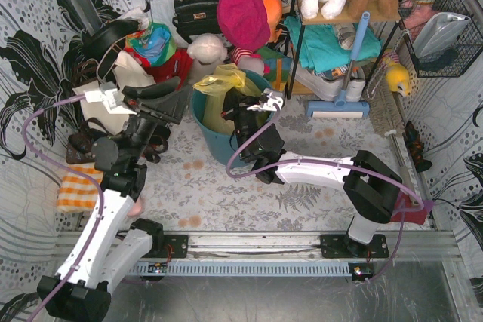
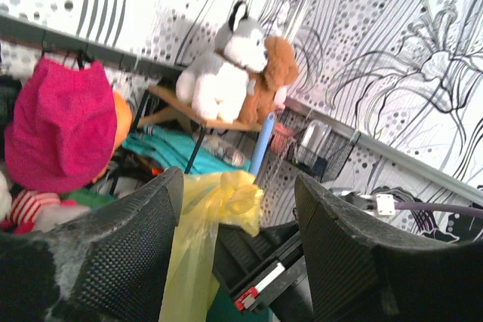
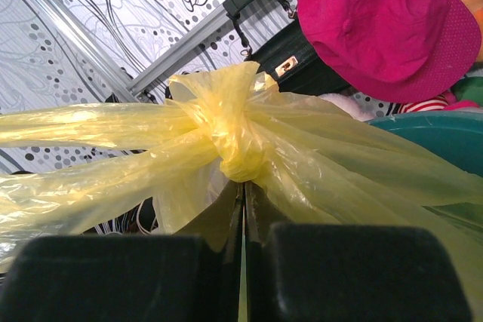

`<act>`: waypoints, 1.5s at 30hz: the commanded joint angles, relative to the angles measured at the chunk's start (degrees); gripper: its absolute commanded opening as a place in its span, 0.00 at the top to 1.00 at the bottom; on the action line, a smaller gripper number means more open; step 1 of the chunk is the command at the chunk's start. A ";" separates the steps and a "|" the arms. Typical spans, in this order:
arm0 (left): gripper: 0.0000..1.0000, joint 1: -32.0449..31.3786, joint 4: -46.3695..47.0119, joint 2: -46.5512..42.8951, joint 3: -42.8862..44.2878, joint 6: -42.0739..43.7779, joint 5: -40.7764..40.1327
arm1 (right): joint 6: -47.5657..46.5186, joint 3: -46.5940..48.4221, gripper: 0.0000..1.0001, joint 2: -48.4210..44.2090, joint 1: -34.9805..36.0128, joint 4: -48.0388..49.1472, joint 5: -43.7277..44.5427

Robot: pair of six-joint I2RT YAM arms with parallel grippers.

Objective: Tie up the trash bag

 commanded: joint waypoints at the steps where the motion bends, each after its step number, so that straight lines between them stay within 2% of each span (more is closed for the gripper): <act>1: 0.32 0.39 -2.00 0.42 1.04 1.36 -5.14 | 1.27 0.81 1.00 -1.67 0.12 0.38 -0.87; 4: 0.36 0.44 -12.96 3.78 4.53 0.54 -11.62 | 1.70 0.92 1.00 -1.66 0.15 0.13 -0.96; 6: 0.37 0.40 -15.74 6.39 6.08 0.12 -11.68 | 2.03 1.11 1.00 -1.62 0.16 -0.22 -1.19; 8: 0.41 0.46 -12.22 9.11 7.18 -0.34 -4.44 | 1.98 1.33 1.00 -1.51 0.14 -0.44 -1.30; 10: 0.50 0.20 -6.27 12.47 8.98 -2.57 6.17 | 2.07 1.47 1.00 -1.52 0.12 -0.64 -1.23; 13: 0.52 -1.87 0.15 17.31 12.72 -5.23 17.78 | 2.07 1.56 1.00 -1.49 0.15 -0.73 -1.23; 17: 0.51 -7.95 -2.95 22.15 20.42 -1.72 25.18 | 2.41 1.69 1.00 -1.42 0.11 -0.96 -1.30; 22: 0.51 -12.68 -4.87 26.50 25.14 -0.07 28.27 | 2.49 2.33 1.00 -1.13 0.12 -1.28 -1.44; 25: 0.51 -12.71 -9.74 24.41 24.18 3.56 23.00 | 2.71 2.73 1.00 -0.99 0.16 -1.70 -1.82; 29: 0.49 -12.71 -23.16 18.59 23.40 12.92 3.49 | 2.98 2.94 1.00 -0.83 0.11 -2.18 -2.17; 31: 0.49 -12.71 -26.84 16.70 22.62 14.10 -5.83 | 3.10 3.04 1.00 -0.68 0.16 -2.32 -2.28; 34: 0.50 -12.54 -30.29 15.15 21.62 13.09 -14.19 | 3.09 3.35 1.00 -0.64 0.15 -2.62 -2.36; 40: 0.48 -9.71 -32.59 16.34 19.85 7.93 -12.14 | 2.98 3.43 1.00 -1.01 0.14 -3.30 -2.54; 45: 0.45 -5.84 -32.04 12.91 14.87 4.37 -15.56 | 2.88 3.28 1.00 -1.29 0.15 -3.59 -2.54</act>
